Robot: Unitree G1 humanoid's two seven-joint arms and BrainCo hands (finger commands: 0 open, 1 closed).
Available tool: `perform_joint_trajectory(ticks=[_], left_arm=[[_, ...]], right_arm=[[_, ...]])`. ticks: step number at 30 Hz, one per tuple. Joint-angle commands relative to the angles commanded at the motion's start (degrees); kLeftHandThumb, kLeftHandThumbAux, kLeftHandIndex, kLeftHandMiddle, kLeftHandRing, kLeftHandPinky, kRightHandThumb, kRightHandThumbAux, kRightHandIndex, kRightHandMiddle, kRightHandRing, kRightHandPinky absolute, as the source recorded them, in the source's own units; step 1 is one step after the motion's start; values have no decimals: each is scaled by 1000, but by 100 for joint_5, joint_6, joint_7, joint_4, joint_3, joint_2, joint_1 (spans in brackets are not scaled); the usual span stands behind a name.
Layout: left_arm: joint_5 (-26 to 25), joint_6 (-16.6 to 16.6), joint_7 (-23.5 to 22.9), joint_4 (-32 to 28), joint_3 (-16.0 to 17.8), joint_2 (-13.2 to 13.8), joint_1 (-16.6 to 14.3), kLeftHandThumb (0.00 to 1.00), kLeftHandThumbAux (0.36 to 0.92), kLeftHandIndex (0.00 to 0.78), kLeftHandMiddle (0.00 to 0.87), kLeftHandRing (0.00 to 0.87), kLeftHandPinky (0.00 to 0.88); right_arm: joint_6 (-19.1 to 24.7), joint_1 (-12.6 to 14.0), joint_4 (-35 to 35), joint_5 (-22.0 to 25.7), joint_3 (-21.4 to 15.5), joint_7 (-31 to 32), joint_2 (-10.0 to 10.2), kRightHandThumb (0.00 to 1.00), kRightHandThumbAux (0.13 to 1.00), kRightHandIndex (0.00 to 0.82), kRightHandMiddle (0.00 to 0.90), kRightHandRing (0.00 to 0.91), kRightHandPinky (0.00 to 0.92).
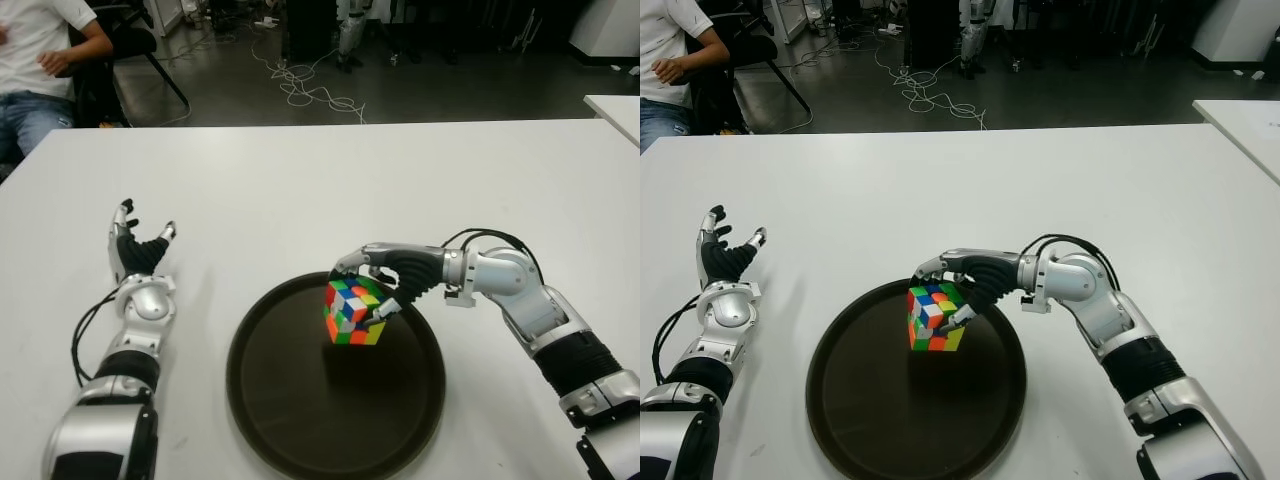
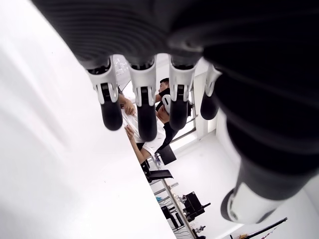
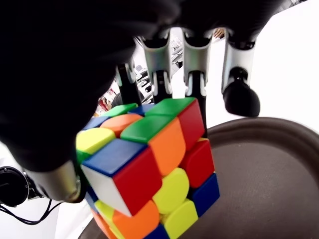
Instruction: Pick up the Rubik's Cube and put it in the plate
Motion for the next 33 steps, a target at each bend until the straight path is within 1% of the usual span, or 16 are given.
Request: perform_joint_trajectory(ticks=[3,6,12,14,16,20,22,23,25,27,28,29,30,31,32,33], left_arm=[[5,-9,6,7,-1,3,0,412,755,94,147,154,179],[-1,-24,-6,1,2,8,10,418,756,95,147,156,180],[-18,-29,-26,-9,13,5,18,384,749,97,149,160,186],[-20,-18,-33,-11,12,6,18,377,747,97,150,160,181],[-22,-11,-42,-12,12,6,19,363,744,92,146,150,144],[-3,-10,-29,-12,-2,9,19,349,743,87,140,136,116],[29,-1,0,-6,-24,17,17,346,745,89,142,136,120],[44,8,12,-4,-34,20,16,344,748,90,144,140,128],[65,37,33,-3,-49,24,11,342,751,91,147,145,139],[63,56,40,-6,-51,22,9,345,754,91,150,152,156],[58,62,40,-9,-51,21,9,347,755,91,151,154,159],[55,67,41,-11,-52,20,10,351,756,92,154,158,167],[50,73,38,-12,-51,20,9,354,757,92,156,160,172],[47,79,37,-14,-50,19,9,355,757,92,156,161,173],[48,84,38,-20,-52,19,9,356,758,93,157,163,176],[49,88,40,-26,-53,19,10,358,758,94,160,165,179]], right_arm=[[19,12,13,91,-8,48,25,681,736,434,796,808,789],[24,-2,0,68,14,93,8,681,736,434,795,807,787],[47,8,-32,-5,14,93,2,681,737,433,782,796,780],[52,32,-50,-25,-5,31,18,681,737,433,781,796,779],[52,52,-64,-40,-22,-25,32,681,737,433,784,799,783],[4,173,-136,-122,-150,-404,132,681,737,432,774,789,770],[-74,198,-129,-146,-198,-555,184,679,738,429,740,761,747],[-123,202,-115,-163,-214,-620,203,678,739,425,690,720,706],[-276,190,-54,-210,-236,-750,235,676,741,421,632,672,659],[-394,164,4,-226,-235,-807,248,676,745,412,537,595,594],[-422,150,11,-238,-224,-808,241,676,746,410,516,579,582],[-444,140,18,-249,-217,-810,235,680,746,405,459,522,549],[-457,126,27,-241,-198,-760,216,683,746,401,422,485,528],[-469,116,36,-233,-184,-724,202,685,746,400,379,456,523],[-453,99,42,-175,-164,-624,183,689,746,399,315,413,514],[-442,88,47,-132,-151,-554,171,645,832,284,235,342,489]])
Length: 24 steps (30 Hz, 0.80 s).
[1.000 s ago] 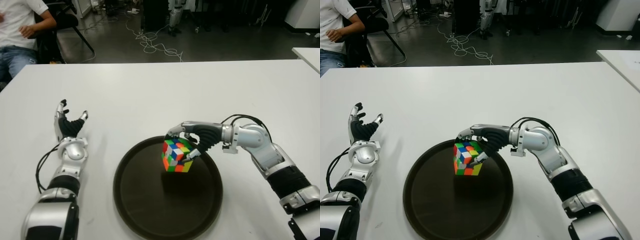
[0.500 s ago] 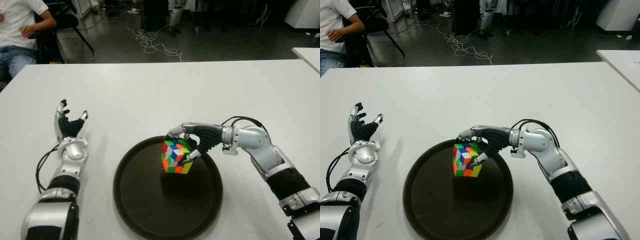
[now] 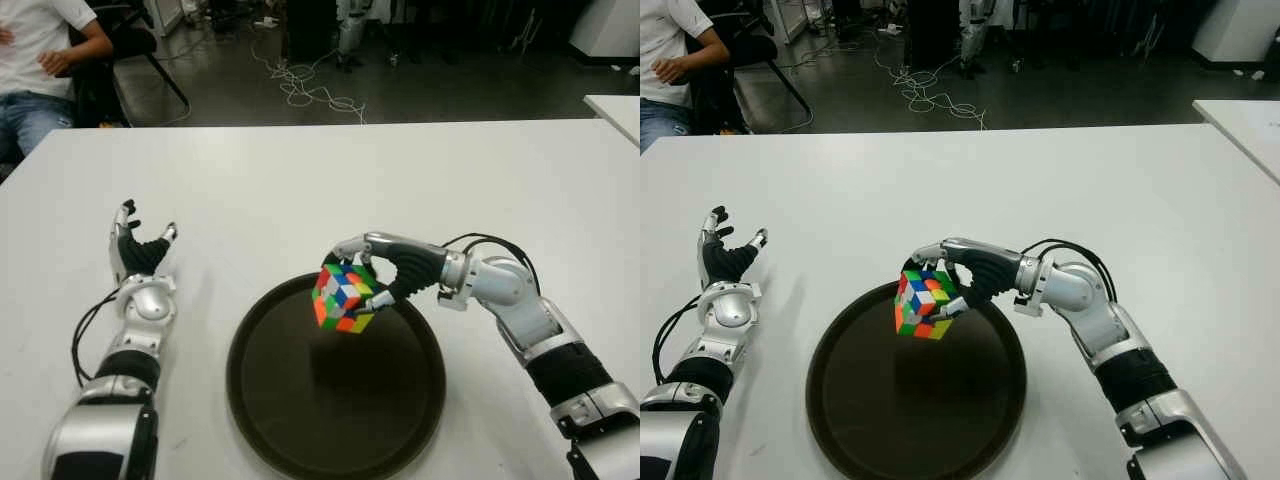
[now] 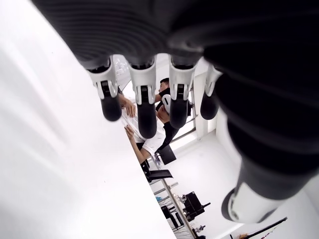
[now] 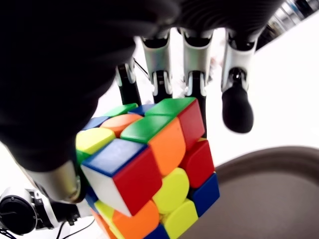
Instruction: Pick up the Rubik's Cube and put it in the plate
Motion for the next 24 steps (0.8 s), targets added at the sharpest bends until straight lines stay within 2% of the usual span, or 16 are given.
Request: perform_joint_trajectory(ticks=[1,3,4,5,8,10,12,15,17,24], left_arm=[[3,1,4,-4,-2,1,1,358,759,95,161,166,180],[5,2,10,-10,-3,0,4,358,756,97,163,168,167],[-2,-1,11,-14,2,-4,6,357,755,97,163,168,166],[-8,-4,12,-17,6,-7,8,355,754,96,163,168,169],[-25,-25,9,-21,19,-14,12,356,757,96,162,168,176],[-25,-38,9,-21,19,-14,14,359,757,97,162,167,174],[-24,-46,14,-21,19,-13,15,361,756,99,160,164,164],[-22,-57,23,-21,19,-14,17,374,745,102,161,167,179],[-27,-57,23,-20,22,-15,17,385,740,103,162,168,182],[-109,-53,-63,-32,72,-34,14,395,741,97,155,158,154]], right_arm=[[29,-33,11,99,20,150,-19,621,865,242,207,316,479],[109,-77,22,320,34,439,-29,543,943,109,84,190,360],[168,-86,18,477,27,595,-19,530,952,87,67,158,328],[206,-88,15,580,15,694,-8,486,968,55,43,105,257],[261,-80,15,719,-25,835,29,387,988,18,14,36,139],[278,-88,13,752,-36,885,38,334,993,9,7,18,95],[328,-110,18,739,-26,922,37,219,996,3,2,7,45],[402,-129,47,624,8,940,9,78,991,1,0,2,14],[407,-138,50,583,13,952,-9,40,984,0,0,1,7],[221,-205,163,374,32,889,-20,2,957,0,0,0,0]])
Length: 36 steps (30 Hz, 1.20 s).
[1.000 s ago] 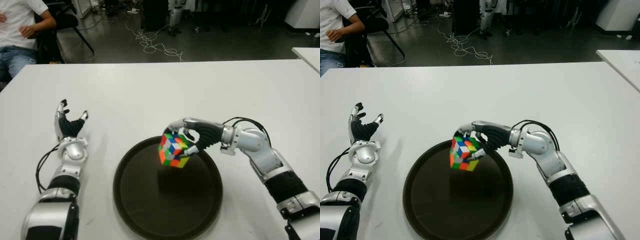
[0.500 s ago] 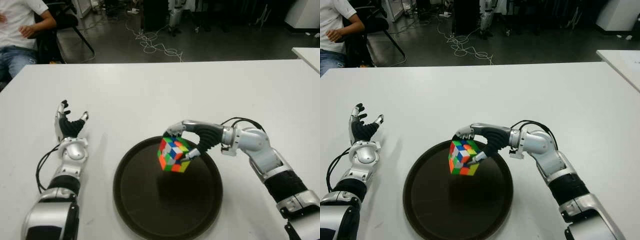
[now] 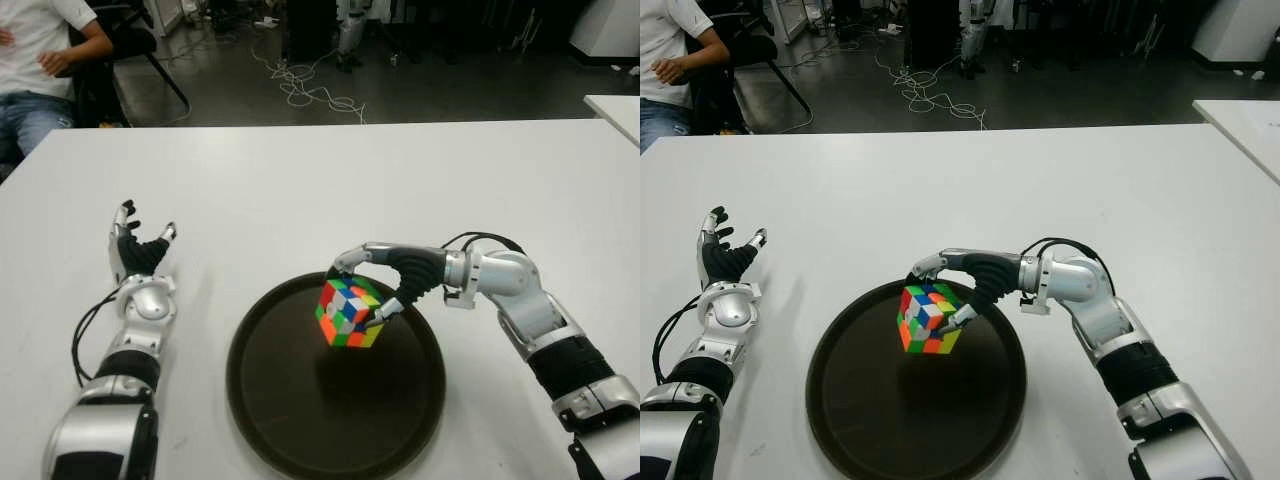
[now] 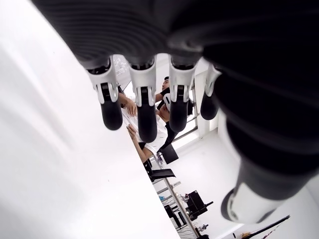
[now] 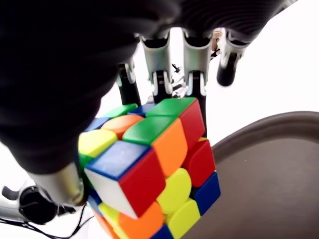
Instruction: Pick up the Rubik's Cube and put it in the plate
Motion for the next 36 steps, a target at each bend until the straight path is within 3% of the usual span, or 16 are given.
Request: perform_joint_trajectory(ticks=[15,23,36], left_arm=[[24,-58,26,42,-15,33,-3,439,742,104,155,160,173],[37,-85,21,59,-25,41,0,398,748,98,153,163,184],[34,-63,57,22,-19,14,3,414,755,95,145,149,161]], right_arm=[[125,81,-48,-104,-24,-185,40,0,972,0,0,0,0],[123,84,-134,-223,-9,-263,10,0,978,0,0,0,0],[442,119,-320,-283,3,-221,-24,0,981,0,0,0,0]])
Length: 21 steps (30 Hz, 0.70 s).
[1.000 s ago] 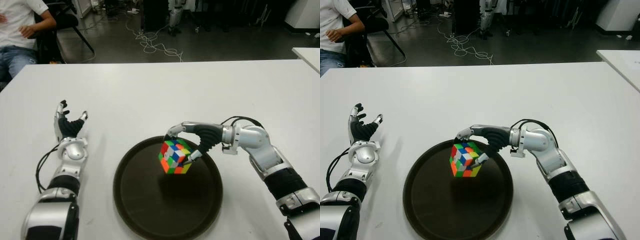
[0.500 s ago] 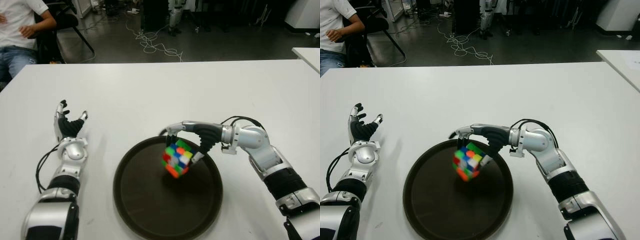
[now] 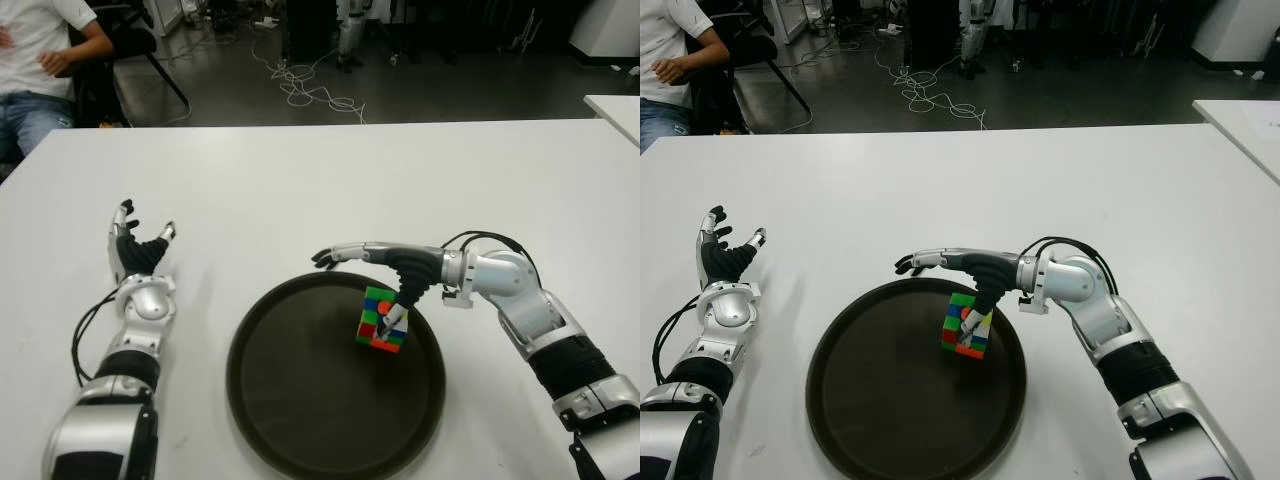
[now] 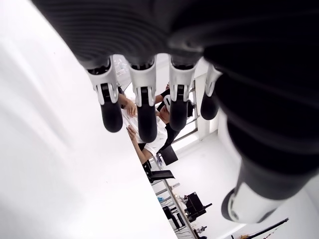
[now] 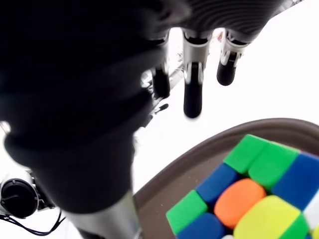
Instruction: Pick up the Rubik's Cube and put it in the plate
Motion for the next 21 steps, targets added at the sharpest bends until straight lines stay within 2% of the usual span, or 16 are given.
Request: perform_joint_trajectory(ticks=[7,13,16,21], left_arm=[[38,17,2,-9,-28,14,5,399,757,97,152,162,185],[43,69,-22,-27,-36,16,6,382,754,88,143,145,151],[56,115,-14,-43,-46,16,7,366,752,85,140,140,147],[49,138,-45,-53,-46,21,10,352,753,83,140,144,155]], right_arm=[[254,115,-192,45,-40,-59,17,0,931,0,0,0,0],[608,109,-291,108,-14,45,4,0,824,0,0,0,0],[672,103,-295,121,-9,72,5,0,750,0,0,0,0],[601,87,-242,167,-13,131,19,0,682,0,0,0,0]])
